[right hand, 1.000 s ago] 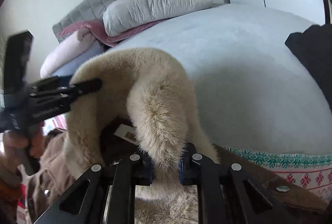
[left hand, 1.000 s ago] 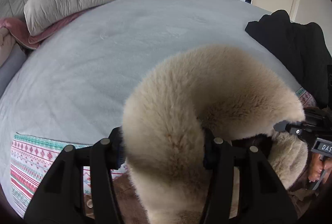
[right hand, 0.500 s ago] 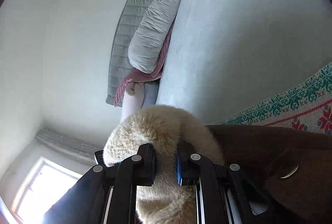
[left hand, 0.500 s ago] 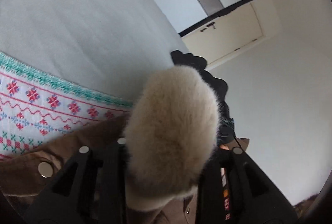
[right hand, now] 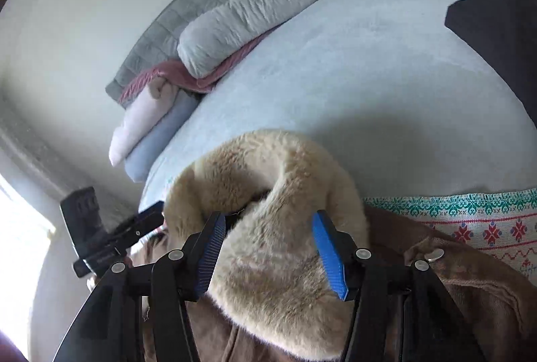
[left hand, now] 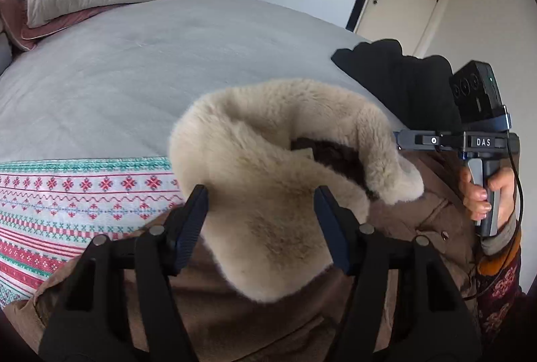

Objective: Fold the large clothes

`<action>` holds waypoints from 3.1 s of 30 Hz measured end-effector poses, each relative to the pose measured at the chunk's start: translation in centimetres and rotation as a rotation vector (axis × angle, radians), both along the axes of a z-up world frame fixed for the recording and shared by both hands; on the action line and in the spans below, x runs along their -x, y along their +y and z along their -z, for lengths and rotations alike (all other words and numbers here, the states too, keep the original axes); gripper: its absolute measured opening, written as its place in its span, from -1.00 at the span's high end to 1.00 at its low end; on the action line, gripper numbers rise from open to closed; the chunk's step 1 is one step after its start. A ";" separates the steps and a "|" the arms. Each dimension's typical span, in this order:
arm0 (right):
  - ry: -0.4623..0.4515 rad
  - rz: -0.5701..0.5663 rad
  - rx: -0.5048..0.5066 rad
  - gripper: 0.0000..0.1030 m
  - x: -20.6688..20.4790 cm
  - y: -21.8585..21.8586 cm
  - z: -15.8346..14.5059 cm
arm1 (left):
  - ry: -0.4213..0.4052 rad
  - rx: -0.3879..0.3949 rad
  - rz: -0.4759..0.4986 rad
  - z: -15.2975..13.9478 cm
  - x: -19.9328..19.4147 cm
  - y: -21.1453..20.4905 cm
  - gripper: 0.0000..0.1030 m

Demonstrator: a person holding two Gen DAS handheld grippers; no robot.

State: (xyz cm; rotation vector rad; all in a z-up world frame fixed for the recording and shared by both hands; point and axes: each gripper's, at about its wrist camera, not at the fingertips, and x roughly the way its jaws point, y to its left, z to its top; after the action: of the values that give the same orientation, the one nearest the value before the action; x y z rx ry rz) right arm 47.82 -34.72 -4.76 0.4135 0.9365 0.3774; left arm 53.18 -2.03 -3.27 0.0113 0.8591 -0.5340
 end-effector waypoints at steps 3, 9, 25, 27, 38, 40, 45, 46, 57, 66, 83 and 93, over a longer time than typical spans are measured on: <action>0.064 -0.026 0.153 0.00 -0.6 2.8 2.0 | -0.006 -0.149 -0.021 3.3 -1.5 -2.6 -0.03; 0.037 0.059 0.305 0.30 -3.0 4.9 5.8 | -0.091 -0.170 -0.062 5.3 -3.6 -3.3 -0.09; -0.052 0.058 0.398 -0.40 15.2 6.4 -6.8 | 0.000 -0.185 -0.205 -4.7 12.2 2.0 -0.68; -0.074 0.061 0.403 -0.44 19.3 6.0 -9.6 | -0.045 -0.216 -0.190 -6.6 16.0 2.7 -0.68; -0.199 0.200 0.379 -0.74 39.7 4.2 -17.8 | -0.030 -0.196 -0.208 -10.6 34.5 7.3 -0.78; -0.186 0.208 0.377 -0.78 42.4 4.0 -17.2 | -0.024 -0.171 -0.209 -10.2 37.0 8.3 -0.78; -0.098 0.186 0.385 -0.79 48.1 2.8 -13.0 | -0.004 -0.189 -0.187 -6.5 42.1 11.5 -0.81; -0.076 0.187 0.397 -0.79 49.1 2.5 -12.0 | 0.010 -0.212 -0.200 -5.5 42.8 12.3 -0.81; 0.077 0.196 0.435 -0.79 56.4 -2.0 -5.2 | 0.143 -0.123 -0.067 2.6 48.9 15.6 -0.81; 0.124 -0.040 0.403 -0.79 54.5 2.3 -2.7 | 0.234 -0.200 0.052 6.3 49.3 11.6 -0.72; 0.171 -0.049 -0.155 0.66 51.0 8.9 -8.7 | 0.220 0.860 0.004 -3.4 50.0 14.6 0.48; 0.256 0.443 -0.412 0.50 55.0 -5.3 -4.6 | 0.485 0.445 -0.496 5.0 52.2 21.8 0.43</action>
State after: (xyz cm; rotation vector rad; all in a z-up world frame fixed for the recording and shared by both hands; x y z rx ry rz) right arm -7.18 -40.02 -0.20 1.0448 0.9826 0.1075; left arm 0.93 19.80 -8.27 -0.7458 1.1487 -0.2473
